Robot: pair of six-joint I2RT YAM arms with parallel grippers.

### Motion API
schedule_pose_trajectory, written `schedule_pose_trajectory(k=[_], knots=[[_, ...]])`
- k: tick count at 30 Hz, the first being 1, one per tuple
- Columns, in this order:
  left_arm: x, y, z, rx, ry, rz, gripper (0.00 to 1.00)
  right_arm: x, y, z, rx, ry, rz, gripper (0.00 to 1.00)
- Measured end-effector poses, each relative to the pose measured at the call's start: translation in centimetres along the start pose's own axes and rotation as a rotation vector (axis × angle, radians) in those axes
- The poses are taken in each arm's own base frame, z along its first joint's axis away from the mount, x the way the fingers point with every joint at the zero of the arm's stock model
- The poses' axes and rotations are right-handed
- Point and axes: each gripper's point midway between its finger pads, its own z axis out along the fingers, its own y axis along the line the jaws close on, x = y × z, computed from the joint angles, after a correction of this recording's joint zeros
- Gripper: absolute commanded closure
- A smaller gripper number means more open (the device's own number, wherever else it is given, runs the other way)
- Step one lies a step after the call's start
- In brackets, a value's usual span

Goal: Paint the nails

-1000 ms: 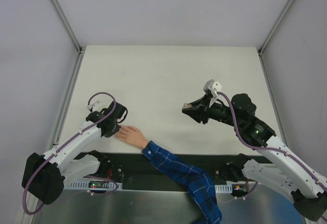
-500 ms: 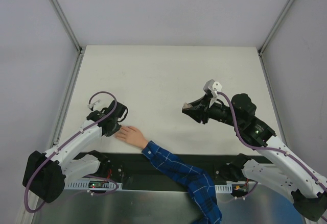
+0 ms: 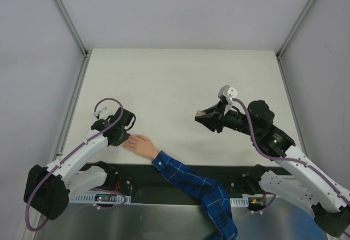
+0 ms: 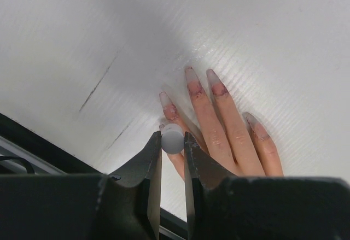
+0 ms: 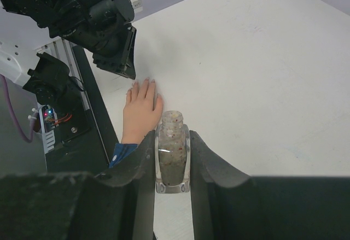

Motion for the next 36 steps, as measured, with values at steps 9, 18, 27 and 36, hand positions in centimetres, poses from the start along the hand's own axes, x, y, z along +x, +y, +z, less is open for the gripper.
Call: schedule_pose_trajectory(k=[9, 18, 27, 36], knots=[[0.1, -0.2, -0.8, 0.042, 0.008, -0.022, 1.00, 0.0, 0.0, 0.0, -0.002, 0.000, 0.003, 1.00], [0.6, 0.9, -0.7, 0.008, 0.020, -0.023, 1.00, 0.0, 0.1, 0.0, -0.005, 0.000, 0.003, 1.00], [0.8, 1.6, 0.2, -0.060, 0.022, 0.004, 1.00, 0.0, 0.1, 0.0, -0.008, 0.000, 0.003, 1.00], [0.4, 1.6, 0.1, -0.058, 0.000, 0.003, 1.00, 0.0, 0.2, 0.0, -0.011, 0.000, 0.004, 1.00]])
